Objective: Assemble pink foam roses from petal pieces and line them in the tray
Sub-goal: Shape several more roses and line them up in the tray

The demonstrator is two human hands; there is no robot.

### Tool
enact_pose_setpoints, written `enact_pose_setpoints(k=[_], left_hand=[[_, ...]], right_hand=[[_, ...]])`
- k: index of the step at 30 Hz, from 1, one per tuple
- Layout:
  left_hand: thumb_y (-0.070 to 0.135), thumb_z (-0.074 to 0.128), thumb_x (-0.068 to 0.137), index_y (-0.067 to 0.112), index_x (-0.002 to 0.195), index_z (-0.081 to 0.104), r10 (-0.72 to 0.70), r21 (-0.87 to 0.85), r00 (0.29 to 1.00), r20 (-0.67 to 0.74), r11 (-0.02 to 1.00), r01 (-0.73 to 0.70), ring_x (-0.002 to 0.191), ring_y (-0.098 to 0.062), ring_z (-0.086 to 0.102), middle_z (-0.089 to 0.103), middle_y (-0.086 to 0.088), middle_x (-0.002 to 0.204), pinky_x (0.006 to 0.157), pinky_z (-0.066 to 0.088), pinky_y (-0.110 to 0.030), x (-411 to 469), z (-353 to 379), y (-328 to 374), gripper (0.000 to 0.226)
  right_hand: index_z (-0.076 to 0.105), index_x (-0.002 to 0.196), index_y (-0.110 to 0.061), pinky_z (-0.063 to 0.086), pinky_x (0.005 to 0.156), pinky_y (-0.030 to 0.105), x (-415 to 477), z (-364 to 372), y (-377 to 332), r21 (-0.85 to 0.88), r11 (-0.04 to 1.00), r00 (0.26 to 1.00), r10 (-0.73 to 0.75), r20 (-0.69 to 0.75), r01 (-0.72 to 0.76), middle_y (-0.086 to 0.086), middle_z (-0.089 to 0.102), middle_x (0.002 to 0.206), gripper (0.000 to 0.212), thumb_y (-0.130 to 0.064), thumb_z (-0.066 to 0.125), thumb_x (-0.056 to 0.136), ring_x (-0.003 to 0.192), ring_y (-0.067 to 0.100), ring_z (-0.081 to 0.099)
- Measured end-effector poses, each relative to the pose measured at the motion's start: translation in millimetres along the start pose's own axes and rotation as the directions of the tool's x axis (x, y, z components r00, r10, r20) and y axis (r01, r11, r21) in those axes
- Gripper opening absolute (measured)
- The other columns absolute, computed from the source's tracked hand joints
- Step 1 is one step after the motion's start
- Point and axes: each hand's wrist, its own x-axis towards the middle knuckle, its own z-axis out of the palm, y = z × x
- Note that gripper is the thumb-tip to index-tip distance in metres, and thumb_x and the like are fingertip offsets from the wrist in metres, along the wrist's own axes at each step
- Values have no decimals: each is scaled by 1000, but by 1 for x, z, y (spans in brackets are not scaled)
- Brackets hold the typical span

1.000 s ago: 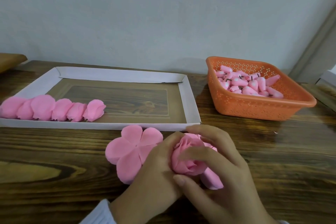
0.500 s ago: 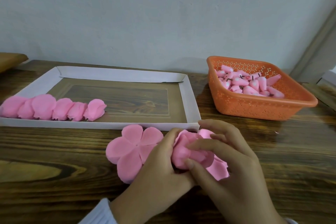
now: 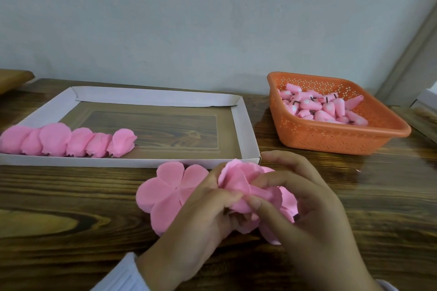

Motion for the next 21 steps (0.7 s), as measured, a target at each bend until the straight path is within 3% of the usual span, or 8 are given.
enact_pose_setpoints(k=[7,13,16,21], left_hand=[[22,55,74,25,95,73,14,25,1000,-28,1000,-13,72,-15,61,67,-7,87,61,49,-29,-6,1,-1,28],[18,47,79,19,101,71,-18,-16,997,-78,1000,17,87,-26,62,67,-16,98,72,47,-40,-5,-1,-4,32],[21,48,83,15,108,68,-19,-6,998,-67,1000,19,96,-31,60,67,-19,104,81,42,-47,-5,-2,-5,34],[21,49,84,23,108,69,-21,55,998,-54,998,24,99,-27,67,70,-14,110,82,52,-43,-5,-2,-5,31]], right_hand=[[70,86,-33,41,92,14,-1,0,-3,93,996,999,10,33,-13,-17,57,117,17,-40,61,74,121,9,54],[69,82,-32,42,98,29,-1,-4,-6,131,989,992,-77,95,65,-15,54,125,12,-31,61,74,125,21,51],[70,80,-32,39,99,26,-1,-5,-9,133,985,983,-128,133,110,-12,54,128,11,-29,61,75,126,22,50],[70,78,-28,42,98,27,-1,-3,-4,113,990,992,-90,89,80,-15,55,126,10,-32,62,74,128,20,49]])
